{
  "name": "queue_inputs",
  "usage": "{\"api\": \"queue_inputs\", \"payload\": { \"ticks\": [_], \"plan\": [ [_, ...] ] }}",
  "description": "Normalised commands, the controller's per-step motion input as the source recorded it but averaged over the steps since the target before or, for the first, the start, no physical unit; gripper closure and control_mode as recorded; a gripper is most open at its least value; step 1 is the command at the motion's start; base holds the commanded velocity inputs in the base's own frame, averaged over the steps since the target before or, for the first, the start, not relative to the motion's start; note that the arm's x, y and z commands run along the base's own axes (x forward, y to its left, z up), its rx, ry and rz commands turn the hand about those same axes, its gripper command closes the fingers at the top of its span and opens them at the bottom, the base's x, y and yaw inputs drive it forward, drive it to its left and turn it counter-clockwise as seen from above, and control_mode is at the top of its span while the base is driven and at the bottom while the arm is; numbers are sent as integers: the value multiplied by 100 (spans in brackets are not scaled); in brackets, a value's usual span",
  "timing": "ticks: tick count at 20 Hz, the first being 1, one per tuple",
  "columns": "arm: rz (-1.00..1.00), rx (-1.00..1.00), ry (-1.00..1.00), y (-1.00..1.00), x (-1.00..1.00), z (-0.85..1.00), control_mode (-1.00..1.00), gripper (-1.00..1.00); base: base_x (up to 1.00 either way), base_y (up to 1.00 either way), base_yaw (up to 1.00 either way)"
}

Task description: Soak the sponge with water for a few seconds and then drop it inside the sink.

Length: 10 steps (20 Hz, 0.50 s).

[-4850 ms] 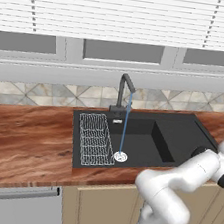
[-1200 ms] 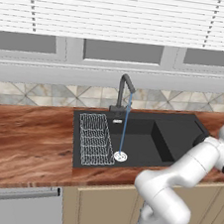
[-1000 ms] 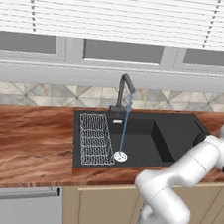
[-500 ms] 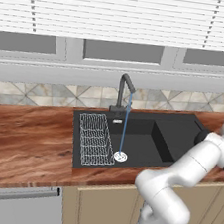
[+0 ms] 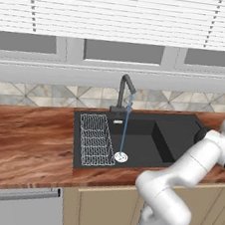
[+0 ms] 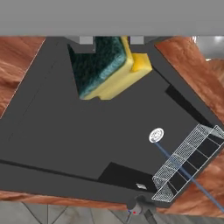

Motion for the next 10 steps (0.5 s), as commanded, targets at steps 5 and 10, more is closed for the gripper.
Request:
{"api": "queue_inputs", "payload": {
  "ticks": [5,10],
  "plan": [
    [0,-3,-29,92,4,-3,-100,100,0,0,0],
    [0,-2,-25,86,0,-7,-100,100,0,0,0]
  ]
}}
